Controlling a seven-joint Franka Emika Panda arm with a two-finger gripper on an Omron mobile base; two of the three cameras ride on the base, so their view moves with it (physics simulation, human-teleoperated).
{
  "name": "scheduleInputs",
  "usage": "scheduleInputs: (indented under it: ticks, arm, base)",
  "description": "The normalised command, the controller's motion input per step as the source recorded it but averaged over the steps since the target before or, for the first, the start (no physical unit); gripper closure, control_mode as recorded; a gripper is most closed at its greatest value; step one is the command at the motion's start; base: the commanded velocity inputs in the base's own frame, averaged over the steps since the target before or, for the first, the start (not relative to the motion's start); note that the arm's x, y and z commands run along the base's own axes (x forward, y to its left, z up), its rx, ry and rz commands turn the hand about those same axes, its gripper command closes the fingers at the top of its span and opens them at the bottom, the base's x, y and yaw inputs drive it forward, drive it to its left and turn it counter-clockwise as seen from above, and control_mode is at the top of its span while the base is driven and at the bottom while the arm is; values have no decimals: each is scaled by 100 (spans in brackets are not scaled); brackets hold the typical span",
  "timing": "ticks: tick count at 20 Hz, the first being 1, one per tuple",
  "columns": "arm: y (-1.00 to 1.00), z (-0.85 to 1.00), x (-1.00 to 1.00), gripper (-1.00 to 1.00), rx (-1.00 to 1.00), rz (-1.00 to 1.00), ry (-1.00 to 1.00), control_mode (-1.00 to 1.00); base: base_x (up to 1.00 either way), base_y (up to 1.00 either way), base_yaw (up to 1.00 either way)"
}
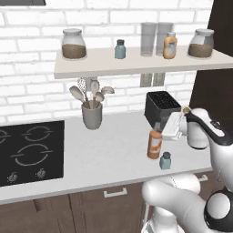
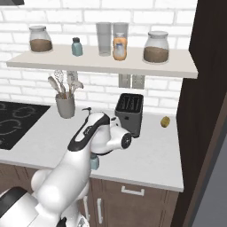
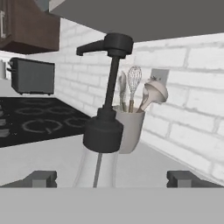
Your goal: Put the shaker and condiment bottle from the counter next to their counterparts in the cabinet.
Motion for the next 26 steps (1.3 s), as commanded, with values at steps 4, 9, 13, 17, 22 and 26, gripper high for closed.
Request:
scheduleInputs:
  ticks: [4,9,13,17,22,26]
  arm:
    - [0,-10,23,-100,3,0,0,-100]
    - [1,-11,7,-100,2,0,0,-100]
    - [25,-12,1,100,0,0,0,-100]
    - [25,-9,0,100,0,0,-7,-100]
    - [23,-3,-3,100,0,0,-13,-100]
    - [1,3,-9,100,0,0,-19,-100]
  base:
    - [0,0,0]
    - [0,0,0]
    - [0,0,0]
    - [0,0,0]
    - [0,0,0]
    - [0,0,0]
